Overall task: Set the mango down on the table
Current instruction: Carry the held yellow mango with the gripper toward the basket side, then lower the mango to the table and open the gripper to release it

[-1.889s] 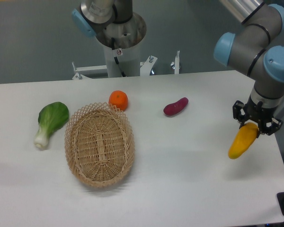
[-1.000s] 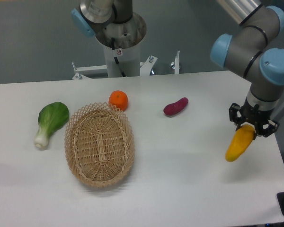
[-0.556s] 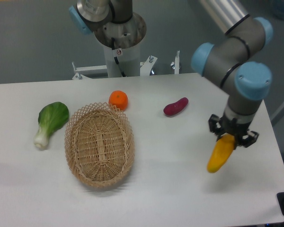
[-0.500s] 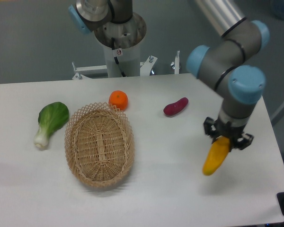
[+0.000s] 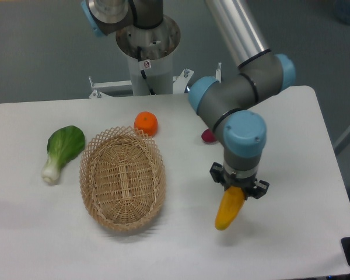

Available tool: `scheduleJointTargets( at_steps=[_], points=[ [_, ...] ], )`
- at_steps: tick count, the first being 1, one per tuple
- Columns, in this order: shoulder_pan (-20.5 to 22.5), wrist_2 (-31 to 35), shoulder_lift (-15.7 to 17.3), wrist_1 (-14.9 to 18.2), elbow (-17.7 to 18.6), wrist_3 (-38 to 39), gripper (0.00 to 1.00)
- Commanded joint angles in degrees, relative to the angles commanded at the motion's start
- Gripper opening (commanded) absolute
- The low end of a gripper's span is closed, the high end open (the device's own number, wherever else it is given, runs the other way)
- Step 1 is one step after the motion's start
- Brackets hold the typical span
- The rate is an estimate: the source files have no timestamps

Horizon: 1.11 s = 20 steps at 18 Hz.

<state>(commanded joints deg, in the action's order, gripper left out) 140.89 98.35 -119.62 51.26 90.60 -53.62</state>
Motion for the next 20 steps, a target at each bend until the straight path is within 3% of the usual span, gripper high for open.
scheduleJointTargets(
  at_steps=[4,10,16,19,20],
  points=[
    [-0.62,0.36,0.18,-1.25,2.29,-0.35,0.17],
    [-0.7,0.0,0.26,-1.51,3.0,-0.7,0.38],
    [-0.7,-0.17,0.18,-1.51,2.65,-0.79,0.51],
    [-0.62,-0.35,0.18,-1.51,2.3,-1.22,0.61],
    [-0.53,-0.35,0.09,-1.51,2.21,-2.01,0.69]
  ],
)
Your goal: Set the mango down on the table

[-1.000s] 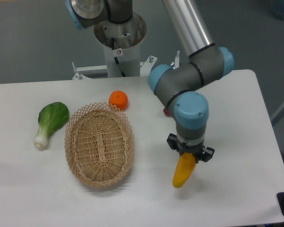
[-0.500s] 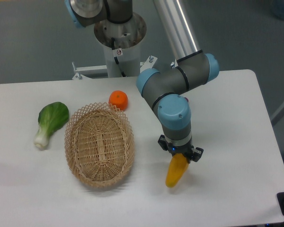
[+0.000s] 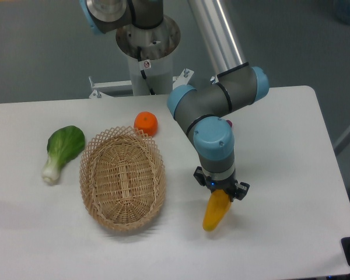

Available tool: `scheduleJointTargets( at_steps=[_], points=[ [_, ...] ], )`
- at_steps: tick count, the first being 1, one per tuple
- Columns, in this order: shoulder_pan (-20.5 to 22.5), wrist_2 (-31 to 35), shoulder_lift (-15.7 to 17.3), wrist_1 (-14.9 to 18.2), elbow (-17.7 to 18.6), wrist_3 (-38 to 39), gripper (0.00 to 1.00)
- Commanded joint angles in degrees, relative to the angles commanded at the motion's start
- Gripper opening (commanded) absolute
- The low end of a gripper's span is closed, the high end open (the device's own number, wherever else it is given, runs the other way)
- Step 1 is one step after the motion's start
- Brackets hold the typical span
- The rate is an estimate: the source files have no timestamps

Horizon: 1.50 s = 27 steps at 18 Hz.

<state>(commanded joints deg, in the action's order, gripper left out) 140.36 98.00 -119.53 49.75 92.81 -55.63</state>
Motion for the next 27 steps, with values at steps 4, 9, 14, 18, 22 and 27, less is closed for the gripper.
scheduleJointTargets(
  at_steps=[4,9,14,18,22,27],
  points=[
    [0.18,0.26,-0.09,0.18,-0.7,-0.54,1.0],
    [2.01,-0.09,0.35,0.7,-2.1,-1.06,1.0],
    [5.7,-1.57,0.7,2.02,-4.3,-6.86,1.0],
    [9.83,-4.65,0.7,9.29,-8.34,-11.94,1.0],
    [13.53,-7.55,0.26,14.67,-12.21,-17.66,1.0],
    [16.43,-7.73,-0.53,14.76,-14.06,-23.64,1.0]
  ],
)
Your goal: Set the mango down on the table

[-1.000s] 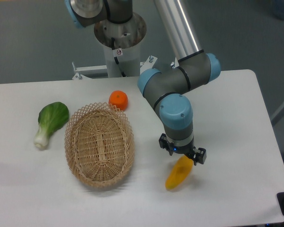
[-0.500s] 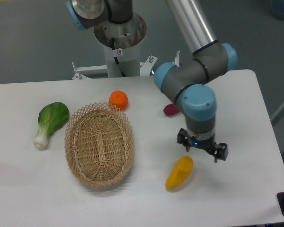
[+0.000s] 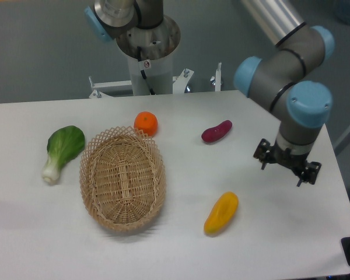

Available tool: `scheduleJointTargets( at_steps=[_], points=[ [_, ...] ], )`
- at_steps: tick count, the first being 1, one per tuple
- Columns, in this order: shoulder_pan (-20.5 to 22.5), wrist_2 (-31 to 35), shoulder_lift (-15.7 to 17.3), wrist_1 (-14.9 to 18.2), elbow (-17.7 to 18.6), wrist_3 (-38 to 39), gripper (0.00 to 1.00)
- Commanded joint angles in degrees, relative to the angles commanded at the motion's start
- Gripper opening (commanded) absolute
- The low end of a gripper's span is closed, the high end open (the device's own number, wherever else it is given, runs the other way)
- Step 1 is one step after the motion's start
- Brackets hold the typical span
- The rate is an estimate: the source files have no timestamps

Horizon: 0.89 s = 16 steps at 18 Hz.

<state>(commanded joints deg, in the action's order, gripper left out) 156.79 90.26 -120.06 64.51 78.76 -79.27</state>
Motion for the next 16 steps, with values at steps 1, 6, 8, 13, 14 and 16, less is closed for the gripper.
scheduleJointTargets(
  at_steps=[1,6,8,13,14,16],
  points=[
    [0.53,-0.09,-0.09,0.0,-0.53,-0.62,1.0],
    [2.29,-0.7,-0.88,0.09,-1.94,-4.57,1.0],
    [2.64,-0.62,-1.06,0.61,-2.73,-6.41,1.0],
    [3.08,-0.35,-1.5,1.5,-3.26,-8.18,1.0],
    [3.08,-0.18,-1.5,1.5,-3.26,-8.18,1.0],
    [3.08,-0.18,-1.5,1.5,-3.08,-8.18,1.0]
  ],
)
